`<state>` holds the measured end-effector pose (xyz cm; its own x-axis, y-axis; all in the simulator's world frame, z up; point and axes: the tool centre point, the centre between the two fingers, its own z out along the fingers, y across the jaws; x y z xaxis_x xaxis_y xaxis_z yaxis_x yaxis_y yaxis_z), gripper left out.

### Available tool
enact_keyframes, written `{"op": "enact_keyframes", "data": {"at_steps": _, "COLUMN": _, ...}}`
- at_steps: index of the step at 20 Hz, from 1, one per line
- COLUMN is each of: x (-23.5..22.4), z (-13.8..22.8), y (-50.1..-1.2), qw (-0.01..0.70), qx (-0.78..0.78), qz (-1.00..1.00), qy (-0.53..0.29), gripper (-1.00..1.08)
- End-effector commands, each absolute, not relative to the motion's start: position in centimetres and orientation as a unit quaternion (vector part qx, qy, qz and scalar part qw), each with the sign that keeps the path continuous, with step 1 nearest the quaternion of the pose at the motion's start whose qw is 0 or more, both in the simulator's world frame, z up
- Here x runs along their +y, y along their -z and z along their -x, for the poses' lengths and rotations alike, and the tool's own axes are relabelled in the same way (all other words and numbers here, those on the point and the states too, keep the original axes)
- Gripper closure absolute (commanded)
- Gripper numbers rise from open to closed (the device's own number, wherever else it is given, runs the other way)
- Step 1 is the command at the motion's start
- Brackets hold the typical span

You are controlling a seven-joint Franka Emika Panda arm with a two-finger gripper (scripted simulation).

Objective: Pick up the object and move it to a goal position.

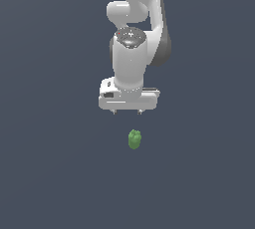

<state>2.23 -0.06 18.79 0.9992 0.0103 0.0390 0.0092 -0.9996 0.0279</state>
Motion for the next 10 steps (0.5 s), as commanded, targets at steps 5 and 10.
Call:
{"op": "enact_keyframes", "data": {"at_steps": 5, "x": 0.6, "z": -3.5, "y": -18.0, "qw": 0.014, "qx": 0.06, "qz": -0.998, "qy": -0.015, "gripper": -0.92}}
{"op": "enact_keyframes", "data": {"at_steps": 10, "x": 1.4, "z": -4.9, "y": -17.0, "qw": 0.012, "qx": 0.124, "qz": -0.992, "qy": -0.009, "gripper": -0.92}}
